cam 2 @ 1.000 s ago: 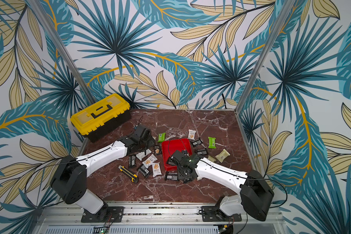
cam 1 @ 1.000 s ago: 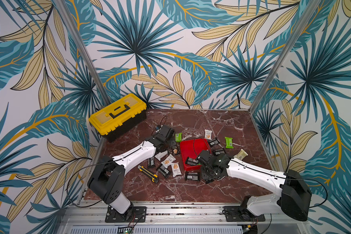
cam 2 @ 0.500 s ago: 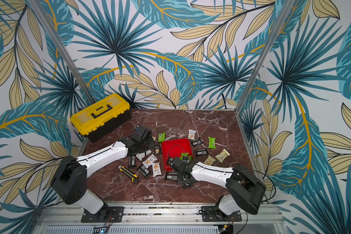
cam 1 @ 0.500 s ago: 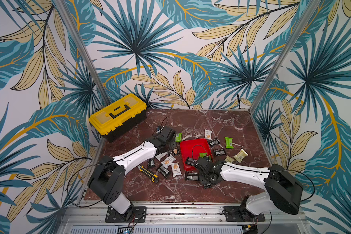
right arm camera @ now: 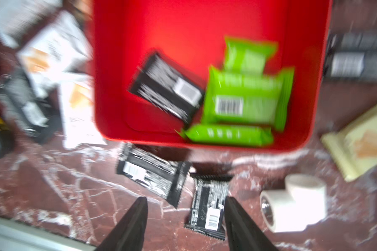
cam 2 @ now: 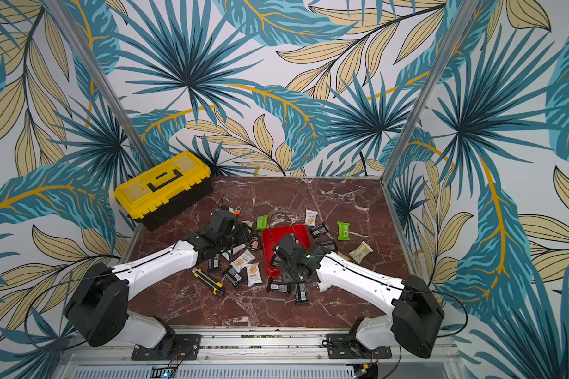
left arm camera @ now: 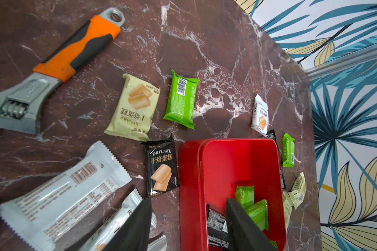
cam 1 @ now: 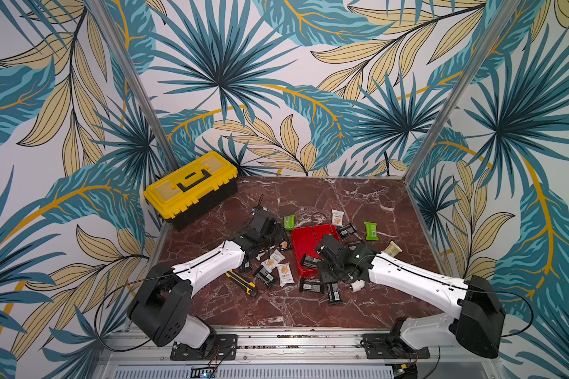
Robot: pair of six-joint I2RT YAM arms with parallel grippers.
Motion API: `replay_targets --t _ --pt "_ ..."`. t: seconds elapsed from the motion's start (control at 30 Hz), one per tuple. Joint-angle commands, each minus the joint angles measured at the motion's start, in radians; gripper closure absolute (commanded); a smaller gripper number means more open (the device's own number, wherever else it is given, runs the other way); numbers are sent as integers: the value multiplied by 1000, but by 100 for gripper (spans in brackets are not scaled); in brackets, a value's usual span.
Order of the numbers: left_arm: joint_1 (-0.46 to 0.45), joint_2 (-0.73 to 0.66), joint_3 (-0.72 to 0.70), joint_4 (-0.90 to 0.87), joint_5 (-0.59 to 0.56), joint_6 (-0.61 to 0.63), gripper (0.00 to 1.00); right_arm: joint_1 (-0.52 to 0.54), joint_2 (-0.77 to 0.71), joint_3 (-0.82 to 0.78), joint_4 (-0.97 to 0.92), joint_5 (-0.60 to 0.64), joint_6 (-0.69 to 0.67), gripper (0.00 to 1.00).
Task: Take the cookies out of the storage box
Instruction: Place the cookie at the center of the board, then pick up the cookie from the storage box.
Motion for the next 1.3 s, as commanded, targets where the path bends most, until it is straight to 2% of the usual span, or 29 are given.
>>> replay_targets --t 0.0,0.2,0.43,0.73,0.93,1.1,1.27 --pt "12 -36 -42 99 -4 -22 42 -23 92 98 -64 -27 -220 38" --pt "23 -107 -117 96 -116 -123 42 -96 293 281 -121 -39 -428 29" --pt "24 -171 -185 108 -179 -193 43 -126 454 375 -137 -41 -516 29" --pt "26 -172 -198 110 -194 -209 43 -126 541 381 -145 -133 -543 26" --pt "27 -175 -197 105 -202 -211 43 -126 588 390 -144 -135 -551 25" --pt "27 -177 -198 102 -205 -216 43 -127 608 408 -130 -29 -530 27" --pt "27 -189 -193 80 -224 -211 42 -137 597 422 -88 57 -485 36"
